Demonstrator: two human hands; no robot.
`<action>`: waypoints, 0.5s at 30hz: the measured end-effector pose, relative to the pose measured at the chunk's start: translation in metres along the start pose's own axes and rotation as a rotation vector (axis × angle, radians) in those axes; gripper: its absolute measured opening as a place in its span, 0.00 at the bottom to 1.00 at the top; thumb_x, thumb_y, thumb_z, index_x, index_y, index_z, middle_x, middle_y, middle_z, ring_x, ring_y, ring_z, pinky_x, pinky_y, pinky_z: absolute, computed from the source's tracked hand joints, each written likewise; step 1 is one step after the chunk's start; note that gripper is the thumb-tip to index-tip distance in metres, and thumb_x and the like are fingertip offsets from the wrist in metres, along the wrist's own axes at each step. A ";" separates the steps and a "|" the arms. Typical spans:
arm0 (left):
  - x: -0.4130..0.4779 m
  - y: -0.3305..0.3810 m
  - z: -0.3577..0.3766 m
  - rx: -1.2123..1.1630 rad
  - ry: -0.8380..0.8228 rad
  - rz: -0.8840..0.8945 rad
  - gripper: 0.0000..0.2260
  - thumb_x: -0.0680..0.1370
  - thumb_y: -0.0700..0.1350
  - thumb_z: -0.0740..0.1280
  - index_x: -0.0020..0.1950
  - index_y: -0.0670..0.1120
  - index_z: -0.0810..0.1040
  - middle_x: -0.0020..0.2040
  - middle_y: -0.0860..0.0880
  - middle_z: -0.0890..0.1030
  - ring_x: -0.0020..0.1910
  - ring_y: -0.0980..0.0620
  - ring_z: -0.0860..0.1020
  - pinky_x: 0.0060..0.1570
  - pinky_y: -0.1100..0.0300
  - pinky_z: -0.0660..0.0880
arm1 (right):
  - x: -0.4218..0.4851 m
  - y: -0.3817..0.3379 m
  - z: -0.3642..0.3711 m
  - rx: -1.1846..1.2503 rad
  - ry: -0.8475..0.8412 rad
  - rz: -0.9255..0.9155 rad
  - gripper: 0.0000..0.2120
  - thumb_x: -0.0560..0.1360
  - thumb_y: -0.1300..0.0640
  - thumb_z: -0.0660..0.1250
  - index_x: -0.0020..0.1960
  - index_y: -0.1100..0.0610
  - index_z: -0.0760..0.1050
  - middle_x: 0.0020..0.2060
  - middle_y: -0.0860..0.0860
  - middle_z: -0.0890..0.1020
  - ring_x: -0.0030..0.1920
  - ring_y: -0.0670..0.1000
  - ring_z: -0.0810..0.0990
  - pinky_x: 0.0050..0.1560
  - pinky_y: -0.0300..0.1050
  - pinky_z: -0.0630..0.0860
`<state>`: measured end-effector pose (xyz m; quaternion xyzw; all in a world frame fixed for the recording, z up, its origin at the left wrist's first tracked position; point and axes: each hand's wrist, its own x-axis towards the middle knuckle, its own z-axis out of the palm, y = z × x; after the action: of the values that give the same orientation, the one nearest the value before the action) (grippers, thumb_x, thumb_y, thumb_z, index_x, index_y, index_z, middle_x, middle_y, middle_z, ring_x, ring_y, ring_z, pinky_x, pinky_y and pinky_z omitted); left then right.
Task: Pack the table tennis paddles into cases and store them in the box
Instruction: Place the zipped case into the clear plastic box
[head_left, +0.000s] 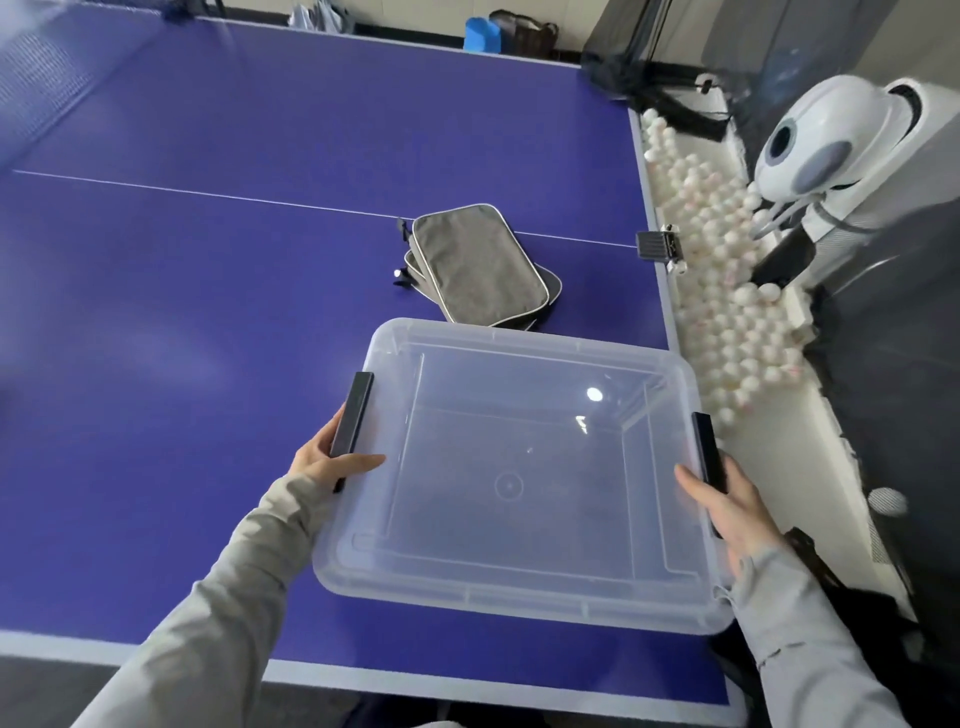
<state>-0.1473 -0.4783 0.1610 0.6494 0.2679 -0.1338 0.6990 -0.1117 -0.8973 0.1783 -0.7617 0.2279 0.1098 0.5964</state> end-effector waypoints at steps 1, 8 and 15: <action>0.001 -0.001 -0.001 -0.015 -0.005 -0.008 0.39 0.53 0.46 0.77 0.62 0.65 0.74 0.48 0.55 0.85 0.44 0.49 0.84 0.44 0.54 0.79 | 0.001 0.000 0.000 0.000 -0.006 -0.005 0.17 0.74 0.60 0.69 0.62 0.52 0.74 0.56 0.52 0.81 0.56 0.51 0.79 0.60 0.48 0.72; 0.005 -0.004 -0.002 -0.082 0.037 -0.023 0.28 0.50 0.48 0.76 0.49 0.61 0.81 0.40 0.53 0.85 0.35 0.51 0.84 0.31 0.61 0.79 | 0.003 0.001 -0.006 0.027 -0.026 0.020 0.18 0.75 0.60 0.68 0.64 0.55 0.72 0.58 0.54 0.80 0.58 0.55 0.78 0.64 0.56 0.72; 0.003 -0.002 -0.004 -0.051 0.024 -0.011 0.33 0.50 0.48 0.77 0.56 0.53 0.79 0.41 0.50 0.85 0.36 0.48 0.83 0.35 0.56 0.79 | 0.005 0.006 -0.021 0.102 -0.160 0.154 0.21 0.68 0.52 0.71 0.61 0.48 0.75 0.56 0.48 0.82 0.60 0.55 0.78 0.64 0.61 0.71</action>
<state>-0.1462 -0.4745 0.1573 0.6314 0.2834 -0.1230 0.7113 -0.1124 -0.9194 0.1770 -0.6995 0.2426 0.2040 0.6405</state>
